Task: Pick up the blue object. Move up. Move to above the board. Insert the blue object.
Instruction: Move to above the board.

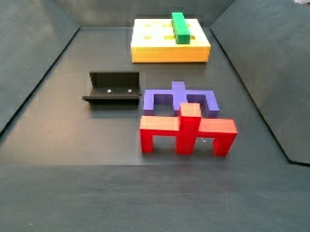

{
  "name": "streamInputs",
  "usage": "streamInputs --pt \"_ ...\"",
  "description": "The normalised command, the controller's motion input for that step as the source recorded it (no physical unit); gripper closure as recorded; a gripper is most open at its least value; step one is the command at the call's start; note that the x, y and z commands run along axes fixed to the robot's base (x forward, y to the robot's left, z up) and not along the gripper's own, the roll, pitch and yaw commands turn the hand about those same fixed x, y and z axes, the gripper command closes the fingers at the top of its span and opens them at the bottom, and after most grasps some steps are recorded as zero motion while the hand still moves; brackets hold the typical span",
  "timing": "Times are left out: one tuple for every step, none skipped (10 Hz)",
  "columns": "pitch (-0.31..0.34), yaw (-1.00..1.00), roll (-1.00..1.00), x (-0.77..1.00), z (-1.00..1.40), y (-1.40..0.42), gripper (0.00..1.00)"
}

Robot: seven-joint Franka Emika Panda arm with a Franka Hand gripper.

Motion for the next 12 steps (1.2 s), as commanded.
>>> streamInputs --pt "0.051 -0.01 -0.07 0.02 0.43 0.01 1.0" --pt "0.047 1.0 0.02 0.27 0.28 -1.4 1.0" --pt "0.046 1.0 0.03 0.26 0.24 -1.4 1.0" --pt "0.055 1.0 0.04 0.28 0.23 -1.4 1.0" --pt "0.069 1.0 0.04 0.37 0.23 -1.4 1.0" --pt "0.077 1.0 0.04 0.4 0.22 -1.4 1.0" --pt "0.092 1.0 0.05 0.18 0.08 -0.46 1.0" --pt "0.099 1.0 0.04 0.12 0.04 -0.17 1.0" --pt "0.102 1.0 0.04 0.05 0.03 -0.09 1.0" --pt "0.111 1.0 0.05 0.04 0.03 -0.06 1.0" --pt "0.119 1.0 0.05 0.05 0.03 -0.04 1.0" --pt "0.131 1.0 0.06 0.05 0.03 -0.03 1.0"
